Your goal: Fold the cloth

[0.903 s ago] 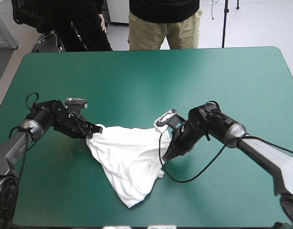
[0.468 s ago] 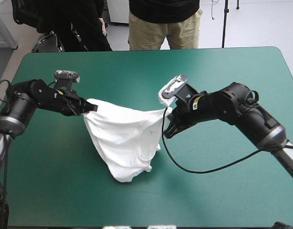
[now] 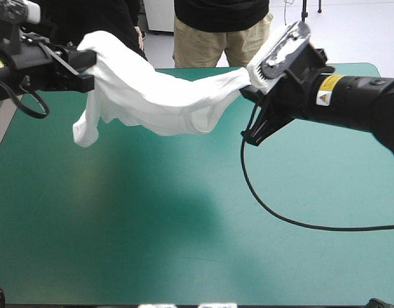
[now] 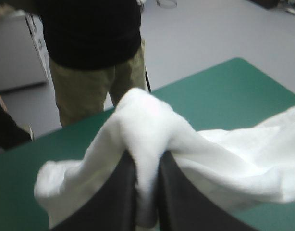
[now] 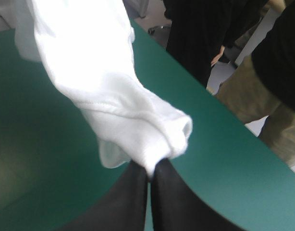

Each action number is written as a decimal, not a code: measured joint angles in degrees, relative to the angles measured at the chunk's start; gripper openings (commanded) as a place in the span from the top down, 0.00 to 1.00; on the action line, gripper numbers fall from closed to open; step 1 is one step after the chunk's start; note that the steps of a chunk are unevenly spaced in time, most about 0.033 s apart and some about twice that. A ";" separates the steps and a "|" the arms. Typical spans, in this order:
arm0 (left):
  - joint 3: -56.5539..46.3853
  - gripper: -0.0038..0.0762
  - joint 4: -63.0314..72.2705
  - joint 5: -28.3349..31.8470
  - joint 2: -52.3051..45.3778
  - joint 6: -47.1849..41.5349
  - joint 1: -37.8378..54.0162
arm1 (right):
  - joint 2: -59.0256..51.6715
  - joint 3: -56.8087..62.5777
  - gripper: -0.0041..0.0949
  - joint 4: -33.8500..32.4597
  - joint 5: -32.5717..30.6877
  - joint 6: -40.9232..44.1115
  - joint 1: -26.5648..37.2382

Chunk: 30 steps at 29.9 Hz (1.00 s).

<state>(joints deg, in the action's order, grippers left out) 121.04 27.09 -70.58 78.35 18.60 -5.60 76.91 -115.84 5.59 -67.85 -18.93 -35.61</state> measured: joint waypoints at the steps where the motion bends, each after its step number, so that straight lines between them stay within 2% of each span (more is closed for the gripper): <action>1: 2.59 0.97 0.05 0.00 -0.05 0.22 0.00 | -0.06 -2.44 0.96 -0.45 -1.35 -0.28 0.00; 3: 6.71 0.97 0.13 0.00 -0.25 0.69 0.00 | -0.24 -7.25 0.96 -1.44 -3.73 -0.55 0.00; 7: 11.31 0.97 0.49 0.00 -2.13 1.33 0.00 | -1.88 -12.60 0.96 -3.03 -3.81 -0.43 0.00; 14: 7.60 0.97 0.11 0.00 -6.55 0.88 0.00 | -7.13 -8.88 0.96 -3.02 -3.81 1.34 0.00; 18: -3.15 0.97 -0.85 0.00 -9.45 0.21 0.00 | -9.12 1.48 0.96 -2.68 -3.81 3.14 0.00; 25: -29.65 0.97 -1.42 -0.03 -12.25 0.18 0.00 | -11.71 26.56 0.96 0.21 -3.30 7.41 0.00; 28: -41.12 0.97 -0.42 1.24 -10.93 2.22 0.00 | -11.81 35.99 0.96 -0.04 0.39 8.39 0.00; 30: -47.03 0.97 0.43 5.38 -8.81 4.23 0.00 | -11.32 41.22 0.96 -1.79 5.01 9.53 0.00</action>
<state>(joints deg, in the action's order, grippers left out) 74.01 27.53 -65.19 69.54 22.83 -5.60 65.60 -74.62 3.81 -62.84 -9.40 -35.61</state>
